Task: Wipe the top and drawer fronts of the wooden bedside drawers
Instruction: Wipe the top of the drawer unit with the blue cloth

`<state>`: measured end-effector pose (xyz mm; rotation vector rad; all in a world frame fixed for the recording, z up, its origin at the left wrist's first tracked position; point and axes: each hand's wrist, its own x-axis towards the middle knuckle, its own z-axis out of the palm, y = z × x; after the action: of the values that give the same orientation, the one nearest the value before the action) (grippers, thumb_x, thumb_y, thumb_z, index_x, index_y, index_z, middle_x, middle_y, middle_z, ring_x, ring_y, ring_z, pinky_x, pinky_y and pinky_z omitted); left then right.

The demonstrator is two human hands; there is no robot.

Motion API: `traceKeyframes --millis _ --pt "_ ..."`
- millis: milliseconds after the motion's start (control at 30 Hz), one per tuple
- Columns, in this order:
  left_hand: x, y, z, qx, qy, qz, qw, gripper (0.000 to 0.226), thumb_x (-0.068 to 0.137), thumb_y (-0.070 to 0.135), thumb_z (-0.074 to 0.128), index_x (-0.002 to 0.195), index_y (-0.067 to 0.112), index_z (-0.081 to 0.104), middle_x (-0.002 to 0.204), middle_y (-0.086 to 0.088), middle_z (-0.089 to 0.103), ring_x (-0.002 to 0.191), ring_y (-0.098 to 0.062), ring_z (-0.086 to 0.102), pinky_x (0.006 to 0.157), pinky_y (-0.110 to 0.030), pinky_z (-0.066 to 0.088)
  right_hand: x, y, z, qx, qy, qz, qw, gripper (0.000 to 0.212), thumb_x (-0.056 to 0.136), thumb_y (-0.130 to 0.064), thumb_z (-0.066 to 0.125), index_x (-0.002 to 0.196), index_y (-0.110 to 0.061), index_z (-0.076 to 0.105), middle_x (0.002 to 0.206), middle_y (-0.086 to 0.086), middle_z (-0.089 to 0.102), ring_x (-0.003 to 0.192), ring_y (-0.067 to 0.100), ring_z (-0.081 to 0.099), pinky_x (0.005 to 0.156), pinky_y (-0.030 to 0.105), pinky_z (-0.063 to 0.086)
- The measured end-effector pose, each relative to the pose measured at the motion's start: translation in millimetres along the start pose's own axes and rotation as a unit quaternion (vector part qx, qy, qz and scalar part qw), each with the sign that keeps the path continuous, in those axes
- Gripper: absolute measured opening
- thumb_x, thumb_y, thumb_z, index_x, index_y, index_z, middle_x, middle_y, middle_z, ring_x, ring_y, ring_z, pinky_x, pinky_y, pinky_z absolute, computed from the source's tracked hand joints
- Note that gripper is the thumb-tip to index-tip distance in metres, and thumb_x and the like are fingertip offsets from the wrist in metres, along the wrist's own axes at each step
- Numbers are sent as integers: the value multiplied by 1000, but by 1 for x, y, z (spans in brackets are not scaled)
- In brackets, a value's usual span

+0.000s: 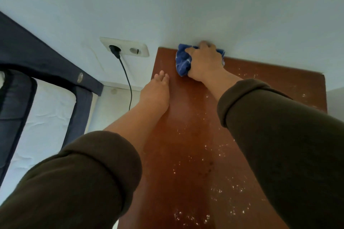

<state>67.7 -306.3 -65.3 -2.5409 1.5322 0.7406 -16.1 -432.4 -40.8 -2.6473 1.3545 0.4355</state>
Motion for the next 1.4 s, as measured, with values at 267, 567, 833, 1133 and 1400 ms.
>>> traceKeyframes --millis 267,567,833,1133,1400 --pt "-5 -2 5 -16 22 8 1000 67 98 7 43 154 16 6 161 1 0 148 -17 7 116 -33 23 7 -2 2 -4 44 18 999 36 99 -26 42 133 -20 53 135 9 46 124 35 42 95 39 43" --pt "-7 -7 4 -15 17 25 999 63 101 17 41 154 17 6 161 2 1 148 -15 7 117 -31 18 -8 -13 11 1 40 26 999 40 101 -27 38 139 -17 46 142 8 40 129 35 38 97 40 41" --pt "-23 -22 7 -81 32 43 995 64 96 12 53 151 13 21 159 -1 15 146 -19 15 117 -26 13 -49 -29 24 -2 27 4 1000 39 100 -25 40 139 -22 46 143 7 38 130 36 36 100 39 39" --pt "-63 -33 28 -69 14 60 996 69 91 8 58 151 11 24 159 -4 17 145 -19 18 116 -24 14 -113 -45 39 14 2 -2 1000 41 100 -27 40 141 -27 44 142 7 38 129 35 36 100 39 40" --pt "-125 -42 48 -19 -16 90 996 71 93 9 55 153 13 16 160 -1 10 146 -20 16 116 -28 17 -203 -67 55 33 -29 29 999 44 100 -26 41 144 -35 39 139 4 37 128 32 35 96 39 42"
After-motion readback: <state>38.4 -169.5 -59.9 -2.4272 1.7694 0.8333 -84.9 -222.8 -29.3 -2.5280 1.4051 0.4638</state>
